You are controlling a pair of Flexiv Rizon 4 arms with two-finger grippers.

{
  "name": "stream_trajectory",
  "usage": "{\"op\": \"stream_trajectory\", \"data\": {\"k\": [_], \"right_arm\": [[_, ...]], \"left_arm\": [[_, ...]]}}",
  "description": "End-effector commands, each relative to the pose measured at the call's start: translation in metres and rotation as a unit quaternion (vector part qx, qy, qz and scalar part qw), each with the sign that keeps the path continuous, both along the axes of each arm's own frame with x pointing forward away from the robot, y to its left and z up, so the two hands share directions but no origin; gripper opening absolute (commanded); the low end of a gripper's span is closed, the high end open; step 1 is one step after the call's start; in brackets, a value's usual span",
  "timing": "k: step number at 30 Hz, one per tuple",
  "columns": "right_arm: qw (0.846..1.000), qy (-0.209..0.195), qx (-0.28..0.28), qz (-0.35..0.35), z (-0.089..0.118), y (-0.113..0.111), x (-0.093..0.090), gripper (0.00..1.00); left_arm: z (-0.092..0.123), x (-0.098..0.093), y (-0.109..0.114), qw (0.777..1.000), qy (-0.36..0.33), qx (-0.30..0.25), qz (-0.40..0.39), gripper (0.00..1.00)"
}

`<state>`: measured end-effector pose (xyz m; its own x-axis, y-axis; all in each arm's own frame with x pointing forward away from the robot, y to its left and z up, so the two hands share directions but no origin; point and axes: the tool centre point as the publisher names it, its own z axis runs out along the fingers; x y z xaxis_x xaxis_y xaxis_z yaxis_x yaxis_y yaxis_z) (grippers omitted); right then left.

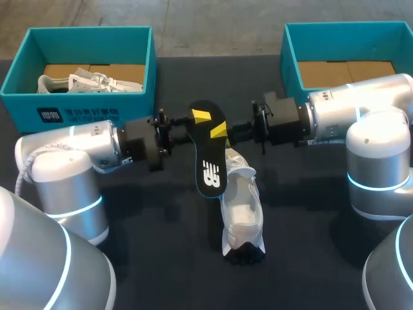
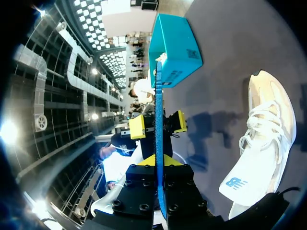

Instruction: Take the shoe out of the shoebox, open the shoe tongue, remove and reinsert the insole, then place the shoe into the shoebox

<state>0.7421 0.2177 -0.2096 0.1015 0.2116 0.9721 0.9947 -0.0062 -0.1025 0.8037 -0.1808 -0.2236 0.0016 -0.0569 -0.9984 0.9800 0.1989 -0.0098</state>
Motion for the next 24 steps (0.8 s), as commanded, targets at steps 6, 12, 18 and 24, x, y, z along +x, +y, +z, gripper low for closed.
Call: {"op": "stream_trajectory", "data": {"k": [6,12,18,24], "right_arm": [[1.0,0.0,-0.001,-0.001,-0.0002,0.0021,-0.0003,0.0],[1.0,0.0,-0.001,-0.001,-0.0002,0.0021,-0.0003,0.0],[1.0,0.0,-0.001,-0.001,-0.0002,0.0021,-0.0003,0.0],[1.0,0.0,-0.001,-0.001,-0.0002,0.0021,-0.0003,0.0]], "left_arm": [[-0.0004,-0.0007,-0.0077,1.0,0.004,0.001,0.004,0.4],[-0.002,-0.0031,-0.0067,1.0,0.008,0.001,0.005,0.39],[-0.0036,-0.0075,-0.0046,1.0,0.012,-0.001,0.005,0.4],[-0.0042,-0.0097,-0.003,1.0,0.017,-0.002,0.009,0.36]]}}
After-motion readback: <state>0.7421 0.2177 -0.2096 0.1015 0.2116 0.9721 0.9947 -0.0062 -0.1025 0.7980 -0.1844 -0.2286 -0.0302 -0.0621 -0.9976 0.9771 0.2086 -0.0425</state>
